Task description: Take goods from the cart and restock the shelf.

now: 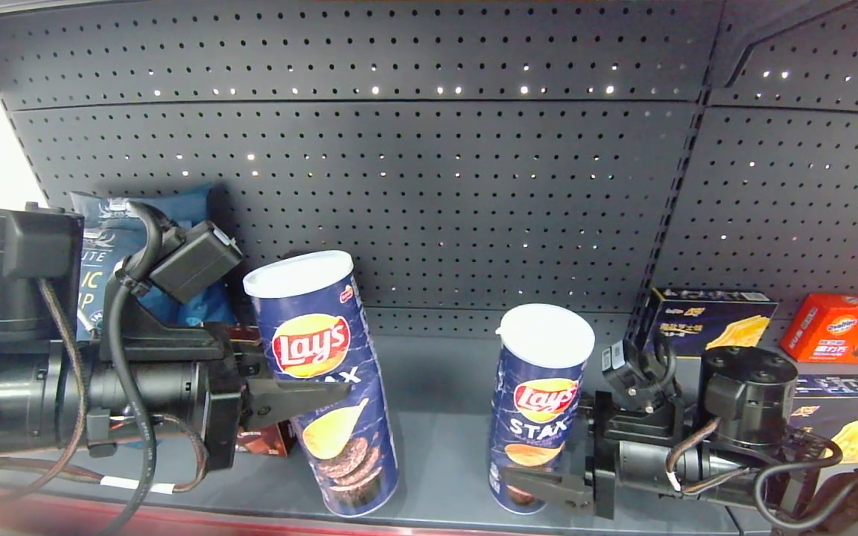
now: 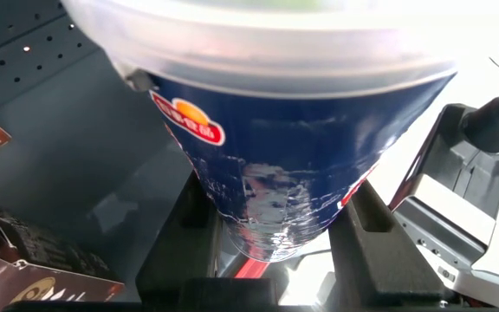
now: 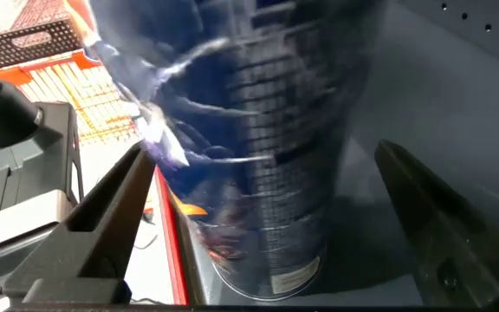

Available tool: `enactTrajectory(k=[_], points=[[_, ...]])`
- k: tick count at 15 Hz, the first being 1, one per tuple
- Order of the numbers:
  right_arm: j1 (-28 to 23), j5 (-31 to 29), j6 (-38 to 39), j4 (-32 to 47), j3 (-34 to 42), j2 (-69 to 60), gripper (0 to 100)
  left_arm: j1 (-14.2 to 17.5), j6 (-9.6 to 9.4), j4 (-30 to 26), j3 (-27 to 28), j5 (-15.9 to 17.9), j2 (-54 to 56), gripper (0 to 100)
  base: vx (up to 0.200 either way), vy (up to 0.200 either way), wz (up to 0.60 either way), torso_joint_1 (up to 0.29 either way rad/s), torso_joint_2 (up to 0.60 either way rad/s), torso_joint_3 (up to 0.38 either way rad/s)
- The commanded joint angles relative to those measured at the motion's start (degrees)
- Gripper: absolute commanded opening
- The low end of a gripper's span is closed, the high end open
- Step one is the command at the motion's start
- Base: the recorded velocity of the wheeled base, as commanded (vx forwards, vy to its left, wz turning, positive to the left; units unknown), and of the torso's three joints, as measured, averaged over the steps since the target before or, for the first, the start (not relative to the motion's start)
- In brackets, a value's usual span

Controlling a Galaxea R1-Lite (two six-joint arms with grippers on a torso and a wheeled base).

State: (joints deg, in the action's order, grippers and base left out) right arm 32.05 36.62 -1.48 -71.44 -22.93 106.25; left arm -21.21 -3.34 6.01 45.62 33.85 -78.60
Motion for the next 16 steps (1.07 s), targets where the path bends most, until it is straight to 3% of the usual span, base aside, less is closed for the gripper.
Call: enactTrajectory(k=[1, 6, 16], points=[[-0.23, 0.03, -0.02, -0.11, -0.18, -0.43, 100, -0.06, 0.0, -0.03, 0.0, -0.02, 0.12, 0, 0.0, 0.0, 0.0, 0.0, 0.0, 0.0], [-3.75, 0.91, -0.02, -2.13, -1.33, -4.21, 100, 0.03, 0.0, -0.12, -0.09, -0.02, 0.12, 0, 0.0, 0.0, 0.0, 0.0, 0.0, 0.0], [-3.4, 0.91, 0.24, -1.6, 12.21, -25.83, 100, -0.06, -0.09, 0.05, -0.62, -0.02, 0.21, 0, 0.0, 0.0, 0.0, 0.0, 0.0, 0.0]])
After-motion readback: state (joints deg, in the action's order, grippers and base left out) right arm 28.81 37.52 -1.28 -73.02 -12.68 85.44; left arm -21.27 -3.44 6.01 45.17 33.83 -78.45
